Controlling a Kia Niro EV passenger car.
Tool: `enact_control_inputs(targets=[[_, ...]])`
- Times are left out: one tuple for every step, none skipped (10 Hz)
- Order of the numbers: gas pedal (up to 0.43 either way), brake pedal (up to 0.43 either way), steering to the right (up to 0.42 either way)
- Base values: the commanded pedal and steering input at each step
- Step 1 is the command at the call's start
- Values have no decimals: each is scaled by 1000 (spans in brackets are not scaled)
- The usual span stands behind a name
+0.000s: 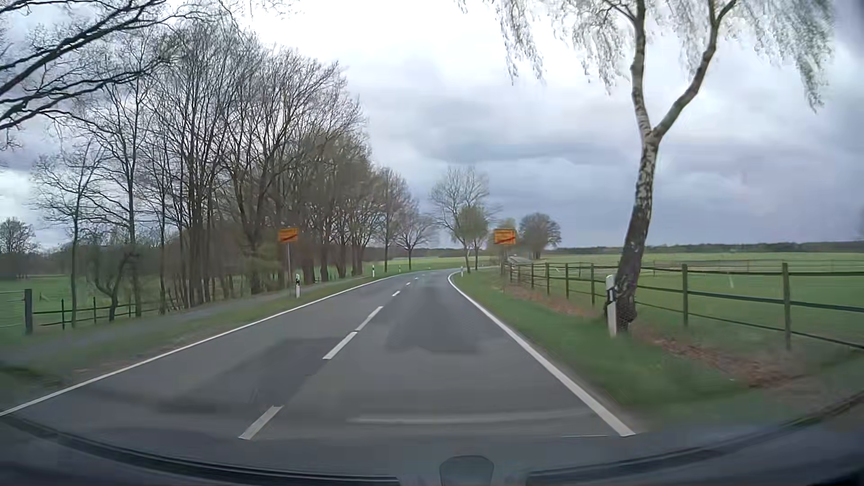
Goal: Follow the waypoints while adhering to traffic rules and regulations
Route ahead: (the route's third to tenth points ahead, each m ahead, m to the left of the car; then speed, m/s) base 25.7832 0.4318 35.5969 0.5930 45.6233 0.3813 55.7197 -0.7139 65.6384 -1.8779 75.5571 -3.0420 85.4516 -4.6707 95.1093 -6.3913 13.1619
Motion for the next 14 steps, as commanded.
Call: enact_control_inputs(targets=[[130,0,0],[130,0,0],[138,0,0],[150,0,0],[150,0,0],[150,0,-1],[150,0,0],[150,0,0],[157,0,-1],[157,0,-1],[157,0,0],[157,0,-1],[169,0,0],[169,0,-1]])
